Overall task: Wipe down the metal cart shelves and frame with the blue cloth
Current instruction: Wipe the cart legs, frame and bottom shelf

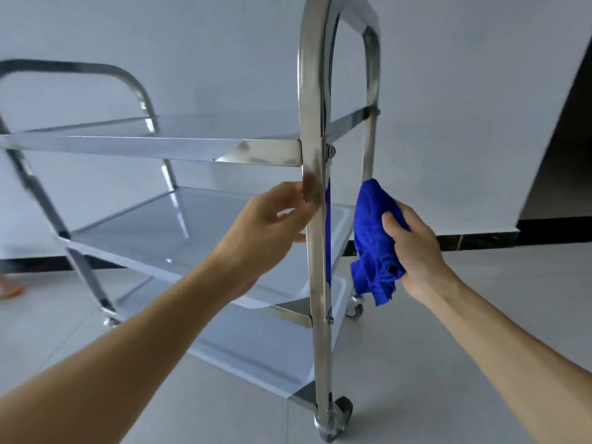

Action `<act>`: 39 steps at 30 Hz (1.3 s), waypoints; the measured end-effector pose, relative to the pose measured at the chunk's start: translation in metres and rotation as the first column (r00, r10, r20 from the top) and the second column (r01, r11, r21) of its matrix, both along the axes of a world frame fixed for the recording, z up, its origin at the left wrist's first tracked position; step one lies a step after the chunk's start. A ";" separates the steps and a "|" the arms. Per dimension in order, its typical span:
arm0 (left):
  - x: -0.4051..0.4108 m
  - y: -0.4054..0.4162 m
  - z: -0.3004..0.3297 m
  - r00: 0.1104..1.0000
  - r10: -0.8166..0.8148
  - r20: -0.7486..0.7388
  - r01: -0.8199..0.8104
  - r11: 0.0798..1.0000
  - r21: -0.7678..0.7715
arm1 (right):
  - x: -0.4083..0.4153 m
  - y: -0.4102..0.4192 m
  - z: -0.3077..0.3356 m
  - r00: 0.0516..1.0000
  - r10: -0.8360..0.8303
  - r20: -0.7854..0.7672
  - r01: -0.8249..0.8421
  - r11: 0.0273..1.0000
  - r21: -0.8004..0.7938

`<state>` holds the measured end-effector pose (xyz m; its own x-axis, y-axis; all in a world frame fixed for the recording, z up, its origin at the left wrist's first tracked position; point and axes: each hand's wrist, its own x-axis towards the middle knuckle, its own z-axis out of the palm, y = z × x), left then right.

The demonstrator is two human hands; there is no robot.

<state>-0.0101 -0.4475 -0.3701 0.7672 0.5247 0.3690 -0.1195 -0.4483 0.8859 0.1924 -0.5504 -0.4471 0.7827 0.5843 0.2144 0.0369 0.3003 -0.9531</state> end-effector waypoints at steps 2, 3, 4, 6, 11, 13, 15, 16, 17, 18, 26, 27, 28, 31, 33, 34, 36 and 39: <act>-0.028 -0.002 0.002 1.000 0.007 -0.005 -0.007 1.000 -0.022 | -0.014 0.011 0.007 0.998 0.043 0.049 -0.042 0.999 -0.002; -0.040 -0.003 0.002 1.000 0.009 -0.007 -0.009 1.000 -0.026 | -0.020 0.016 0.010 0.996 0.055 0.075 -0.055 0.998 -0.003; -0.051 -0.004 0.002 1.000 0.017 0.002 -0.017 0.999 -0.031 | -0.025 0.019 0.012 0.993 0.063 0.096 -0.062 0.998 -0.005; -0.078 0.000 0.001 0.998 0.054 0.037 -0.052 0.998 -0.031 | -0.039 0.029 0.017 0.990 0.084 0.114 -0.084 0.996 0.000; -0.134 0.010 -0.005 0.994 0.109 0.026 -0.110 0.994 0.029 | -0.073 0.041 0.034 0.982 0.064 0.175 -0.081 0.993 0.088; -0.157 0.013 -0.005 0.988 0.148 0.038 -0.149 0.988 0.028 | -0.093 0.042 0.055 0.969 -0.004 0.249 -0.041 0.984 0.173; -0.178 0.014 -0.007 0.980 0.189 0.056 -0.190 0.982 0.017 | -0.115 0.040 0.083 0.923 -0.096 0.372 -0.016 0.958 0.288; -0.187 0.015 -0.009 0.976 0.207 0.069 -0.208 0.978 0.013 | -0.128 0.040 0.096 0.890 -0.128 0.437 -0.034 0.939 0.343; -0.196 0.015 -0.011 0.970 0.228 0.087 -0.229 0.973 0.004 | -0.140 0.041 0.108 0.845 -0.154 0.512 -0.065 0.921 0.385; -0.204 0.015 -0.013 0.960 0.258 0.111 -0.258 0.966 -0.015 | -0.153 0.044 0.119 0.781 -0.192 0.594 -0.093 0.906 0.414; -0.250 0.016 -0.020 0.793 0.539 0.284 -0.490 0.842 -0.226 | -0.279 0.118 0.103 -0.009 -0.333 0.943 -0.010 0.943 0.333; -0.253 0.018 -0.020 0.764 0.573 0.297 -0.515 0.818 -0.256 | -0.293 0.128 0.095 -0.086 -0.343 0.935 0.029 0.938 0.347; -0.257 0.020 -0.019 0.735 0.606 0.304 -0.542 0.794 -0.273 | -0.304 0.138 0.092 -0.132 -0.368 0.920 0.050 0.925 0.377; -0.271 0.027 -0.017 0.673 0.669 0.316 -0.600 0.743 -0.296 | -0.320 0.164 0.097 -0.218 -0.443 0.870 0.025 0.888 0.459; -0.282 0.031 -0.016 0.654 0.685 0.320 -0.618 0.728 -0.296 | -0.319 0.172 0.100 -0.289 -0.436 0.852 -0.019 0.893 0.450; -0.288 0.033 -0.016 0.646 0.693 0.320 -0.629 0.720 -0.293 | -0.313 0.173 0.101 -0.321 -0.426 0.846 -0.035 0.898 0.439; -0.299 0.038 -0.015 0.635 0.703 0.320 -0.641 0.711 -0.290 | -0.289 0.171 0.103 -0.361 -0.411 0.837 -0.030 0.902 0.430; -0.313 0.045 -0.016 0.653 0.688 0.316 -0.622 0.726 -0.294 | -0.226 0.163 0.106 -0.361 -0.416 0.835 0.054 0.884 0.464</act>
<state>-0.3232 -0.4021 -0.3859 0.0155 0.9068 0.4213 -0.1818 -0.4117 0.8930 -0.0335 -0.3879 -0.3411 -0.4501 0.2365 0.8611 0.8905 0.0472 0.4525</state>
